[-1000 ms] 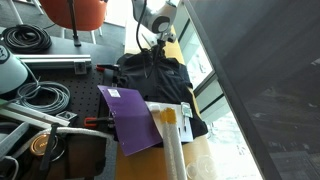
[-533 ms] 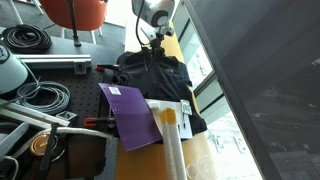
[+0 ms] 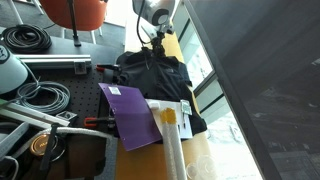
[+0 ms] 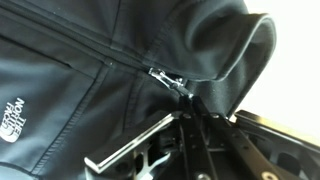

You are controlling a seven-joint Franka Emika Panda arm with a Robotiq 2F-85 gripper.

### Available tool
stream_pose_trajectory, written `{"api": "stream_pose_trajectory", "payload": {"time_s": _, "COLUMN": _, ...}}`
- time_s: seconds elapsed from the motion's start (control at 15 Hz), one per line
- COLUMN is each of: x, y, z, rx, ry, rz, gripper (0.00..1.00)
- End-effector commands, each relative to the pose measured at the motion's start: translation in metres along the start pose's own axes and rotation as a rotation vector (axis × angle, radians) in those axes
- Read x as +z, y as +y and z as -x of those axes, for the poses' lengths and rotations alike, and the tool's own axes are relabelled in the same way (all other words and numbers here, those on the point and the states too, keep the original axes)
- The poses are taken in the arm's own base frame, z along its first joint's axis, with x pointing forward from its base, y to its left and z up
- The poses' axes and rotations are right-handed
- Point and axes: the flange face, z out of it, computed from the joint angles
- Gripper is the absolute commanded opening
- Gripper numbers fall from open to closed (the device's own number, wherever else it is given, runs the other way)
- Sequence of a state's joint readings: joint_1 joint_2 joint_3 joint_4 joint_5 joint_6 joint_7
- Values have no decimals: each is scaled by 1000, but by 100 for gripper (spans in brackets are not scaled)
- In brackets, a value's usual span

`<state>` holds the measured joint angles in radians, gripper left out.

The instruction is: Pull the zipper of the black vest upwards

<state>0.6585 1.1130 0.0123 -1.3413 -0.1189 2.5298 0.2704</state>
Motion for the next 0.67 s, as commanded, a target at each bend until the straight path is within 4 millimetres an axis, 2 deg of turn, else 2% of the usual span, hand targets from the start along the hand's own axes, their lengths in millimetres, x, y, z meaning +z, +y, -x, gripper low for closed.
{"api": "stream_pose_trajectory", "payload": {"time_s": 0.0, "x": -20, "y": -23, "z": -13, "rx": -23, "ry": 28, "rz": -31, "gripper": 2}}
{"api": "stream_pose_trajectory", "payload": {"time_s": 0.33, "x": -29, "y": -35, "z": -13, "rx": -44, "ry": 44, "rz": -53, "gripper": 2}}
{"api": "stream_pose_trajectory", "payload": {"time_s": 0.6, "x": -30, "y": -19, "z": -5, "rx": -51, "ry": 42, "rz": -46, "gripper": 2}}
